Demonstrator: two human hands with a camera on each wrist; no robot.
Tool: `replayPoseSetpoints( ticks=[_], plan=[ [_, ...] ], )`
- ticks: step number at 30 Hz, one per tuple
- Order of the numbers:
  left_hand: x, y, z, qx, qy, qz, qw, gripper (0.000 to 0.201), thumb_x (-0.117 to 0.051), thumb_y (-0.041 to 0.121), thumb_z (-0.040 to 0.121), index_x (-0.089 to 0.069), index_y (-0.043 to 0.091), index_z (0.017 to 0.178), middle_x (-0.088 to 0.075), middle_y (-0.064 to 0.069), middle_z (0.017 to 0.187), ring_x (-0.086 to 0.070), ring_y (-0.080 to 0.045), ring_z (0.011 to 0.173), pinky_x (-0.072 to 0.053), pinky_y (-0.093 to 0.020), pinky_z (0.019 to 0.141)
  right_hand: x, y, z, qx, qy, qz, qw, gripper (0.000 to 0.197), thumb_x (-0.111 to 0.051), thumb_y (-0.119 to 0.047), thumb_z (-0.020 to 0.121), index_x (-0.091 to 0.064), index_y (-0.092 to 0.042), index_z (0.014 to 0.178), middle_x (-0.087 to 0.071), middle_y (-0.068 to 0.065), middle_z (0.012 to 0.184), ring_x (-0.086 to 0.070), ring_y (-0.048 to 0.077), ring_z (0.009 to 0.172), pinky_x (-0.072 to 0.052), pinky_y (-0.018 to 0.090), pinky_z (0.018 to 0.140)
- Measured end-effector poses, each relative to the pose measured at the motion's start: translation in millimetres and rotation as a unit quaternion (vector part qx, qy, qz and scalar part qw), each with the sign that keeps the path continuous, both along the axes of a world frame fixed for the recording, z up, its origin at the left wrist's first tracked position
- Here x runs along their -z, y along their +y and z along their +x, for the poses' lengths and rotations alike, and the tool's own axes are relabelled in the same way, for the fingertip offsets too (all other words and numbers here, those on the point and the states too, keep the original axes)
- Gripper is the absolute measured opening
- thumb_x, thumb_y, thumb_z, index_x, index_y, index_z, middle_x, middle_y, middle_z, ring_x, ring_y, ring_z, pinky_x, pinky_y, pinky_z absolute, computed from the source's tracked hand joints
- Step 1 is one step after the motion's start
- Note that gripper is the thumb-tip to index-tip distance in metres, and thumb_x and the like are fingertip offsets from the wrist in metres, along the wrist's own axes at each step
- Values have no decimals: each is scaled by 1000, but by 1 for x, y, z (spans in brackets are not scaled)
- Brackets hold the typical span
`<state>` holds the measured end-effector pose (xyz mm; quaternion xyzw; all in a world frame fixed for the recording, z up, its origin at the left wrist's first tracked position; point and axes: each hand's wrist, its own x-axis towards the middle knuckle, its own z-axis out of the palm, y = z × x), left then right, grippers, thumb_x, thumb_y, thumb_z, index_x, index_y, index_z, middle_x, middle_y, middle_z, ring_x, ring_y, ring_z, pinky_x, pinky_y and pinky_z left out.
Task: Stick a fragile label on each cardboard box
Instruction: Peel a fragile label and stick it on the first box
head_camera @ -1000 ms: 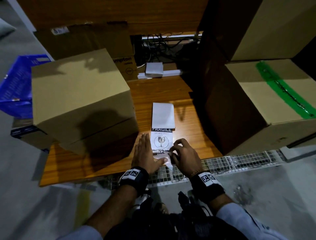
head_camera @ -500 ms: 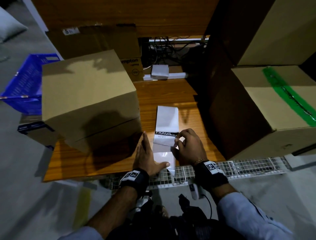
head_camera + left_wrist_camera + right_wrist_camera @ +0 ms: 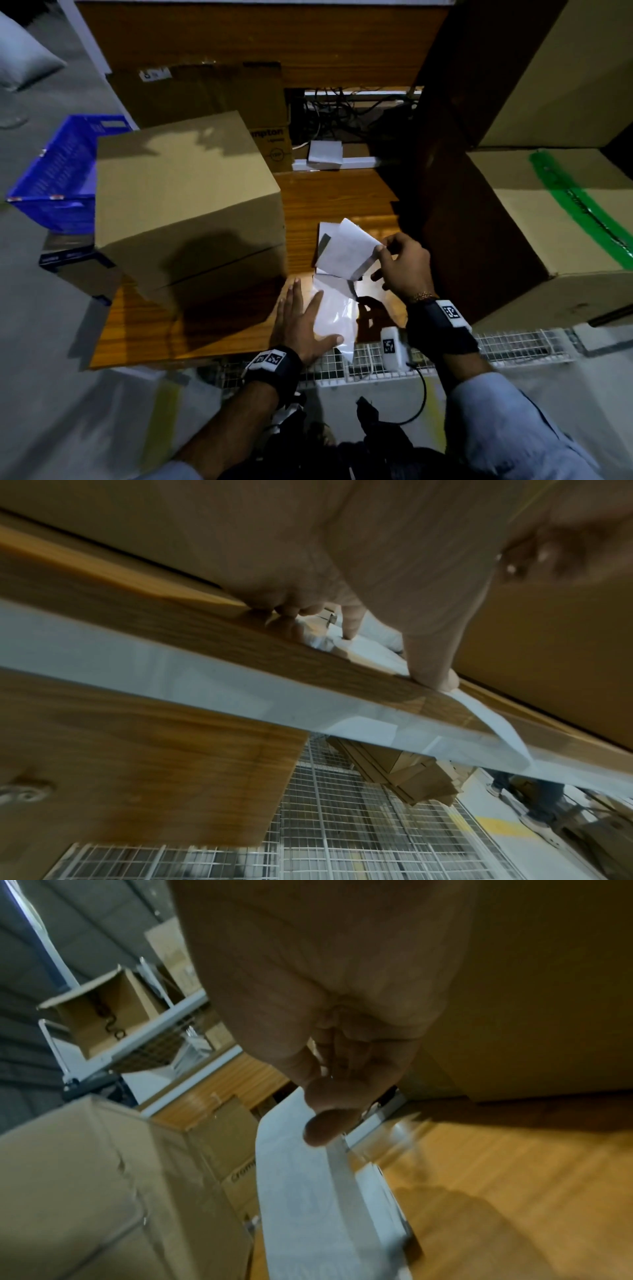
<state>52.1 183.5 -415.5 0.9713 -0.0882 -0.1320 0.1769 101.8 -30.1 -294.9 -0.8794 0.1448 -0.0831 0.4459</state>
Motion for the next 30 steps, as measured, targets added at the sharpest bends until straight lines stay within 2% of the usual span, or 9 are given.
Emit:
replayPoseSetpoints(
  ticks=[8, 10, 13, 15, 17, 20, 22, 24, 30],
  plan=[
    [-1, -1, 1, -5, 9, 1, 1000, 113, -61, 83, 75, -5, 41, 163, 34, -6, 165, 28, -25, 154, 7, -45, 127, -38, -5, -8, -14, -5, 52, 999, 8, -60, -18, 104, -62, -10, 102, -72, 6, 97, -75, 19, 58, -60, 39, 47],
    [-10, -1, 2, -17, 22, -28, 999, 108, -61, 81, 77, -7, 40, 162, 29, -5, 168, 20, -25, 156, 0, -46, 128, -49, -5, -11, -20, -20, 58, 998, 7, -58, -16, 105, -62, -11, 103, -74, 8, 94, -75, 19, 61, -62, 41, 51],
    [-38, 1, 7, -67, -18, -199, 977, 82, -60, 69, 89, -30, 35, 157, -19, -6, 170, -27, -25, 152, -35, -46, 120, -68, 0, -17, -28, -65, 56, 996, 7, -58, -13, 105, -64, -11, 105, -74, 5, 92, -76, 14, 66, -64, 39, 57],
    [-71, 7, 14, -97, -55, -316, 942, 55, -58, 56, 98, -52, 28, 144, -59, -1, 144, -59, -19, 127, -52, -37, 101, -80, 3, -20, -33, -106, 42, 993, 8, -59, -11, 104, -67, -14, 104, -73, -3, 91, -75, 9, 74, -65, 37, 63],
    [-116, 17, 20, -107, -57, -417, 901, 32, -53, 51, 102, -65, 31, 124, -74, 7, 115, -70, -18, 104, -56, -28, 84, -93, 9, -22, -44, -151, 35, 987, 10, -60, -11, 103, -68, -17, 105, -74, -7, 93, -75, 6, 82, -65, 37, 70],
    [-192, 40, 27, -126, -9, -529, 839, 52, -40, 69, 94, -66, 31, 118, -77, 4, 103, -73, -22, 88, -55, -30, 72, -115, 23, -25, -75, -222, 20, 972, 12, -61, -12, 103, -69, -19, 106, -73, -10, 98, -73, 5, 93, -63, 32, 80],
    [-235, 59, 33, -151, 7, -563, 813, 66, -34, 73, 87, -63, 25, 123, -78, -3, 106, -75, -28, 88, -56, -41, 76, -134, 38, -27, -101, -273, 20, 957, 12, -62, -10, 102, -71, -17, 107, -74, -11, 102, -71, 4, 98, -58, 23, 81],
    [-268, 80, 37, -164, -1, -587, 793, 69, -36, 74, 85, -60, 23, 124, -78, -7, 106, -75, -32, 88, -55, -41, 78, -152, 55, -31, -124, -315, 34, 940, 13, -62, -7, 102, -72, -12, 107, -74, -6, 107, -69, 5, 104, -53, 17, 85],
    [-312, 132, 56, -199, 7, -564, 802, 53, -46, 61, 99, -60, 17, 125, -78, -6, 106, -76, -33, 90, -53, -37, 71, -182, 102, -29, -216, -371, 69, 901, 15, -62, 4, 99, -70, -5, 109, -71, 6, 115, -66, 17, 117, -53, 30, 99]
  ],
)
